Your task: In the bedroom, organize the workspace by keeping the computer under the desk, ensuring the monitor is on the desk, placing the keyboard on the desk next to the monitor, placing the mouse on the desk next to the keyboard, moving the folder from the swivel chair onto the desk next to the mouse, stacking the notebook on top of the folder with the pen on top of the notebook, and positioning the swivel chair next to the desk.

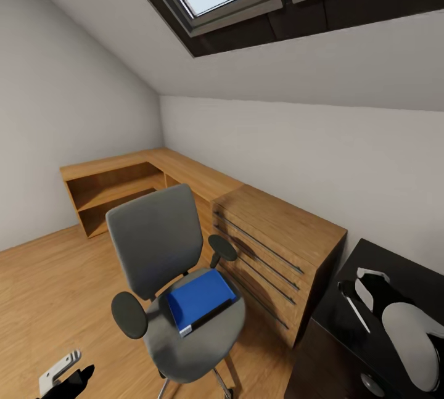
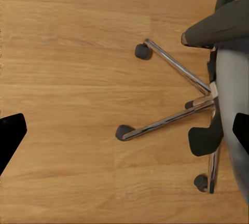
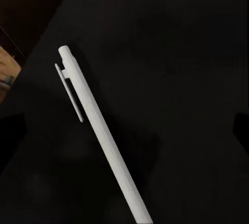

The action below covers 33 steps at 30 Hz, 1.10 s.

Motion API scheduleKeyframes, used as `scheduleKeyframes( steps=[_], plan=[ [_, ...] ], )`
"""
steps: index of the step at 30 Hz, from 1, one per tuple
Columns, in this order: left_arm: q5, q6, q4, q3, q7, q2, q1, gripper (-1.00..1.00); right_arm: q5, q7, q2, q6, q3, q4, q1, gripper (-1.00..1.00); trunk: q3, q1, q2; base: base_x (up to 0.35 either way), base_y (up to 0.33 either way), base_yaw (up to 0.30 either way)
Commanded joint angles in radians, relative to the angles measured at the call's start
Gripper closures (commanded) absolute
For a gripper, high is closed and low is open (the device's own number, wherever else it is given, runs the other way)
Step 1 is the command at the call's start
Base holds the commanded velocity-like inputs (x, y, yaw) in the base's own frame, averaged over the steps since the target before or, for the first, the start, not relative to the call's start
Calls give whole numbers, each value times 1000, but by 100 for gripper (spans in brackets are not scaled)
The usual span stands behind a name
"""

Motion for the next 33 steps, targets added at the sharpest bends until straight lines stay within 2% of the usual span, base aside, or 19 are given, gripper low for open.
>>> scheduleKeyframes(
  steps=[1, 7, 8, 14, 27, 28, 33],
  plan=[
    [8, 5, 1, 0, 6, 0, 0, -100, 9, 1, 4, 6, -8, -10, -1, -100, -1, 0, -1, 0, 0, 0],
    [-3, 5, 20, -2, 6, -1, 0, -100, 8, 0, 46, 13, -10, -67, -1, -100, -1, 0, -1, 0, 0, 0],
    [-5, 5, 25, -10, 7, -6, 0, -100, 7, -1, 70, 35, -11, -101, -1, -100, -1, 0, -1, 0, 0, 0],
    [-6, 5, 28, -33, 8, -12, 0, -100, 7, -1, 106, 105, -11, -145, -1, -100, -1, 0, -1, 0, 0, 49],
    [-6, 4, 30, -43, 9, -14, 0, -100, 13, -5, 181, 120, -10, -162, 1, -100, -1, 0, -1, 0, 0, 235],
    [-6, 4, 30, -43, 9, -14, 0, -100, 15, -6, 195, 118, -8, -163, 2, -100, -1, 0, -1, 0, 0, 269],
    [-6, 4, 30, -44, 9, -14, 0, -100, 16, -6, 211, 102, -7, -163, 3, -100, -1, 0, -1, 0, 0, 270]
  ],
)
